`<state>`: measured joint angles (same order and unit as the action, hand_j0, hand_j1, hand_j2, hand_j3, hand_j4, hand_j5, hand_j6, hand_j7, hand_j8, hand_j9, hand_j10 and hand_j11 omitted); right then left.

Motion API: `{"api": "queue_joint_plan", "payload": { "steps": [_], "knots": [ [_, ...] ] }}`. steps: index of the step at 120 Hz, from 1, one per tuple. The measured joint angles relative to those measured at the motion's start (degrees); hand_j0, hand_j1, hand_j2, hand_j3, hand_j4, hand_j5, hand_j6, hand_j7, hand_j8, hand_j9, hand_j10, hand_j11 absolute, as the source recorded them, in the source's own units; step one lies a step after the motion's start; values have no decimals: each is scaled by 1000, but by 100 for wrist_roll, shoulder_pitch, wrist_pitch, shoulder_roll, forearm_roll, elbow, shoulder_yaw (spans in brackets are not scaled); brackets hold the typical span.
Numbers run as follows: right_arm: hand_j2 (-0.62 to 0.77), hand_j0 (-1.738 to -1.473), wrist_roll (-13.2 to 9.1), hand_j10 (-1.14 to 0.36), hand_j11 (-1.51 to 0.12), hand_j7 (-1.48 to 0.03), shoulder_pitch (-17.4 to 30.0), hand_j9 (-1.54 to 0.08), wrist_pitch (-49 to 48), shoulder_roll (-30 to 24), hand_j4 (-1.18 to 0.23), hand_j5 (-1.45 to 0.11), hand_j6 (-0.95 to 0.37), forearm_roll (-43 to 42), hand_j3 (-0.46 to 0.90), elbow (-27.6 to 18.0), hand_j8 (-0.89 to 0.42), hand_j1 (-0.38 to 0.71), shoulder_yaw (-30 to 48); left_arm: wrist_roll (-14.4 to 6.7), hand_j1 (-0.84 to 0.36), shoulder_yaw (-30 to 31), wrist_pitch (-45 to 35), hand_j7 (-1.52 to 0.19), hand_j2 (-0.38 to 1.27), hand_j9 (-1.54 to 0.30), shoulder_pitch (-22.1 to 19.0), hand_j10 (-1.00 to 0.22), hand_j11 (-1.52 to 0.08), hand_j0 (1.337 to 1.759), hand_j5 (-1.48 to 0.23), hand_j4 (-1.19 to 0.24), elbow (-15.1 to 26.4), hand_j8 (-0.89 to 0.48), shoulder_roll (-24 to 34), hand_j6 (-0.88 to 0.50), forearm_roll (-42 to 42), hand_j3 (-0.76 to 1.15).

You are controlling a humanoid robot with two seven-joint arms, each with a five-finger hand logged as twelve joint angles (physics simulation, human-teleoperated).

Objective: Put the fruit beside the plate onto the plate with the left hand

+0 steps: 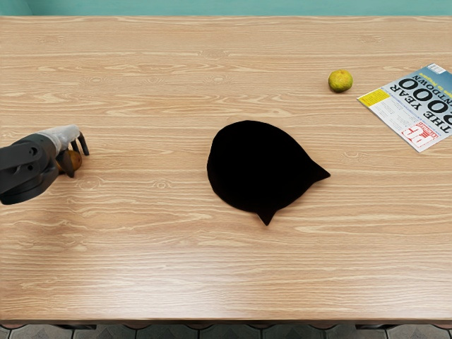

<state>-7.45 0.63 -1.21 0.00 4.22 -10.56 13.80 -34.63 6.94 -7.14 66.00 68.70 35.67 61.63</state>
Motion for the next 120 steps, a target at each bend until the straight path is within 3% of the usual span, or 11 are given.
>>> {"api": "queue_joint_plan", "payload": {
  "steps": [41, 120],
  "knots": [
    [-5, -1658, 4, -26, -34, -34, 1, -34, -1, 0, -27, -34, -27, 0, 0, 1, -26, -317, 10, -1, -290, 0, 22, -848, 351, -854, 4, -650, -854, 1656, -840, -657, -7, -558, 16, -589, 1, 0],
    [-6, -1658, -2, -27, -35, -35, 3, -35, 0, 0, -27, -35, -27, 0, 0, 1, -27, -316, 1, -37, -273, -23, 134, -925, 311, -921, 265, -664, -917, 1654, -911, -695, 23, -527, -25, -558, -52, 0]
  ]
}}
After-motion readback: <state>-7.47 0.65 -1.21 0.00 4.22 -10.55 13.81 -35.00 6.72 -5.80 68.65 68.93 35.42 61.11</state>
